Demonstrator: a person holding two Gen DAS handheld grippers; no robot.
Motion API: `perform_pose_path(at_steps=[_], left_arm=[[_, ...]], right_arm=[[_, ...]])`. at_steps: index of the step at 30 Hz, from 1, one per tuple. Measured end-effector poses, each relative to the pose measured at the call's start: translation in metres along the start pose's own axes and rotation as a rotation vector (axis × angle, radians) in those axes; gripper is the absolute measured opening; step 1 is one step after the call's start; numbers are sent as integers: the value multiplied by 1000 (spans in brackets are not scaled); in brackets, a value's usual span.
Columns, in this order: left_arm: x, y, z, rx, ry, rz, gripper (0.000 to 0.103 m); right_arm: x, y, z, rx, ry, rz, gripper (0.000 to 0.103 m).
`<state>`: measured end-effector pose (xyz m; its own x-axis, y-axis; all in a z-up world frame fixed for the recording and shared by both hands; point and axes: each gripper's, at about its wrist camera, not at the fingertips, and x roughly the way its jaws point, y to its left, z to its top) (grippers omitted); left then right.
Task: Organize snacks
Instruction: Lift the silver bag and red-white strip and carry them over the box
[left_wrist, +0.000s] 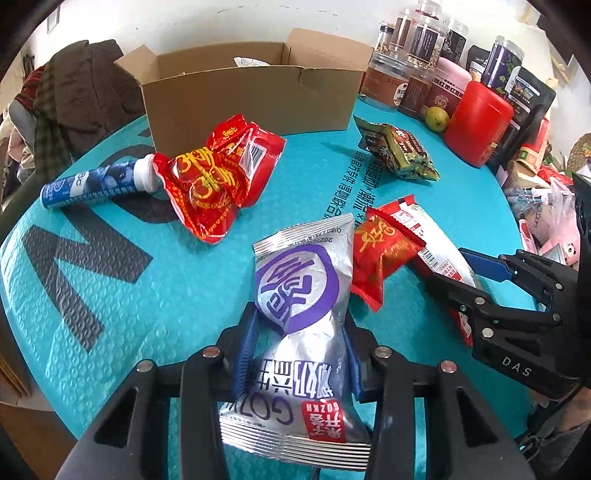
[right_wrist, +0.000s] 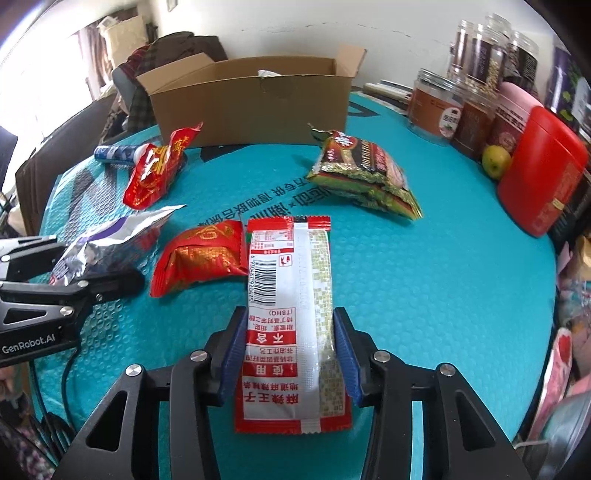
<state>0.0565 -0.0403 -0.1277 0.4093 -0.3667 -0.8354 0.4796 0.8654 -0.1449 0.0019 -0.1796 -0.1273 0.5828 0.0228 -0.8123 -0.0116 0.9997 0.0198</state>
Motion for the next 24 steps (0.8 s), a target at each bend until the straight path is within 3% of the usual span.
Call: perform_pose_path(at_steps=[15,24], left_arm=[[-28,-3,-14,-2,-40,-16,41],[-44,1,-15,-10,-77,-16,41]], right_arm=[[-32,0,-17,73,-29,48,45],[-57,21,-11,36,-85,98,45]])
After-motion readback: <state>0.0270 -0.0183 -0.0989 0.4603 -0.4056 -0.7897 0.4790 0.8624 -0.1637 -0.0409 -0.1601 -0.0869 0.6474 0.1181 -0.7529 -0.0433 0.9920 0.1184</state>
